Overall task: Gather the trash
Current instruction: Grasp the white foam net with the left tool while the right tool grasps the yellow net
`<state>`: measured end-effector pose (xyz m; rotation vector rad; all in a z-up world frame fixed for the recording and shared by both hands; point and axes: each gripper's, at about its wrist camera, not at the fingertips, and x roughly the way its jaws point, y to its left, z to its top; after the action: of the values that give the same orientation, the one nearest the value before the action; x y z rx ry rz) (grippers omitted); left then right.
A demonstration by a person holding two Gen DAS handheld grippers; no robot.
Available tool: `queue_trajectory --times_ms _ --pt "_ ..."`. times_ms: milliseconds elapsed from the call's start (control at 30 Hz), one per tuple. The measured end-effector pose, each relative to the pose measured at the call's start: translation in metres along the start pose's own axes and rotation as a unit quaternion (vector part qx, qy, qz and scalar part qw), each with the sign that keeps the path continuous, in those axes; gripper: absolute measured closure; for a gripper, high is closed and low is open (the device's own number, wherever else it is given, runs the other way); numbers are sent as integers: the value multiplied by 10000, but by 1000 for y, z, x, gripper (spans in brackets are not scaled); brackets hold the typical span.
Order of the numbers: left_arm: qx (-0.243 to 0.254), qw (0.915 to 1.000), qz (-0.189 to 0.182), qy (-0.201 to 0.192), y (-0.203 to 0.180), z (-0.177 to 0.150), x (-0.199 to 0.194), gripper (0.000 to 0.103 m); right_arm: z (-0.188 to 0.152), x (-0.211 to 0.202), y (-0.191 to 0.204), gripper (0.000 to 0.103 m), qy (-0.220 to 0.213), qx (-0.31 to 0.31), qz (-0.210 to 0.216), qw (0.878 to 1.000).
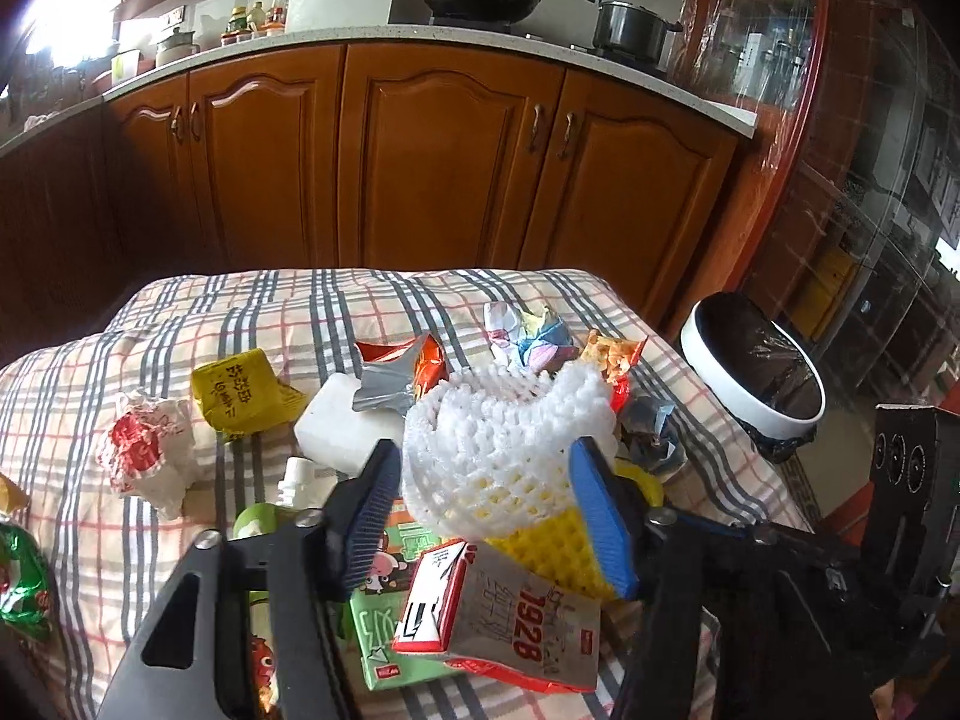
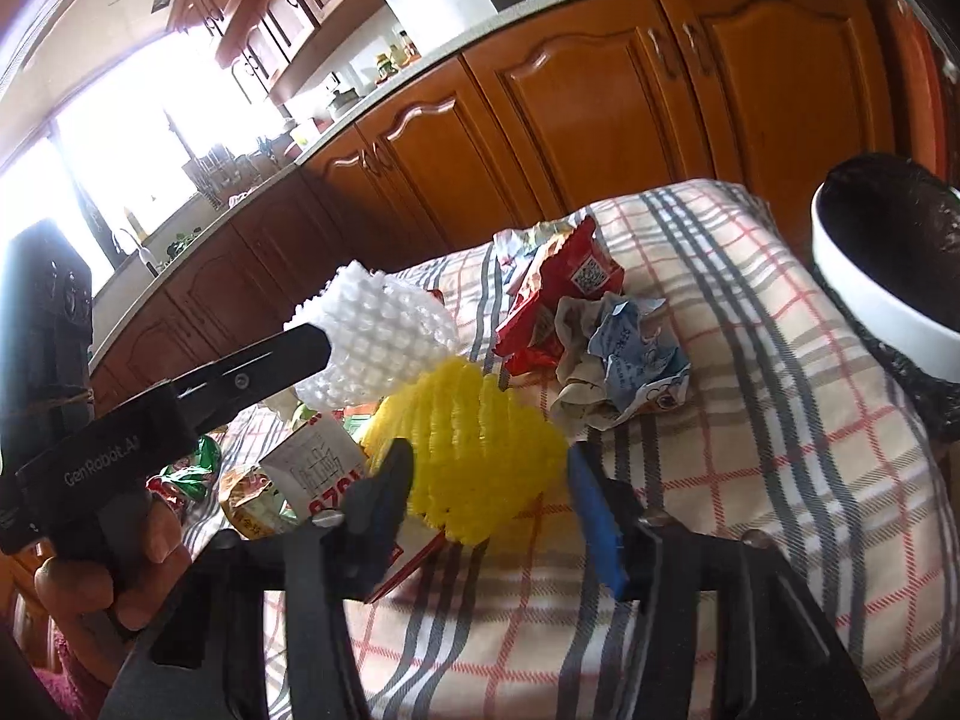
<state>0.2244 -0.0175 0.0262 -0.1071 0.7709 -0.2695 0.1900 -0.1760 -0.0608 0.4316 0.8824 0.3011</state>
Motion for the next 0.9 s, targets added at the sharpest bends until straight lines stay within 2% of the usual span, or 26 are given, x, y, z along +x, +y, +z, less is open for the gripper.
queue_trajectory --times_ms 33,133,167,500,533,600,633,667,733,900 --pt "-25 9999 -106 64 0 1 3 76 0 2 -1 77 43 25 35 10000" --pt "-16 9997 -246 78 3 2 4 86 -3 0 -5 92 49 87 150 9998" --pt "8 9997 -243 55 6 3 4 87 -4 -2 -4 102 30 88 172 9998" --pt "-7 9976 -386 -575 5 -8 -48 92 -3 -51 -3 103 -403 -37 168 9990" --pt "-40 9973 -388 -625 7 -9 -52 92 -1 -54 -4 100 -422 -25 159 9990" --pt "-101 9968 -364 -711 10 -13 -61 92 3 -47 -9 86 -317 64 160 9993" --pt "-122 9967 -344 -730 10 -15 -63 92 3 -41 -11 61 -233 107 110 9996" --pt "-147 9967 -324 -735 13 -17 -65 92 3 -35 -11 42 -165 142 119 9997" --pt "-202 9968 -297 -720 16 -21 -67 92 2 -23 -7 36 -76 132 165 9997" --pt "-299 9965 -290 -725 20 -27 -73 92 1 10 -3 38 229 227 193 9993"
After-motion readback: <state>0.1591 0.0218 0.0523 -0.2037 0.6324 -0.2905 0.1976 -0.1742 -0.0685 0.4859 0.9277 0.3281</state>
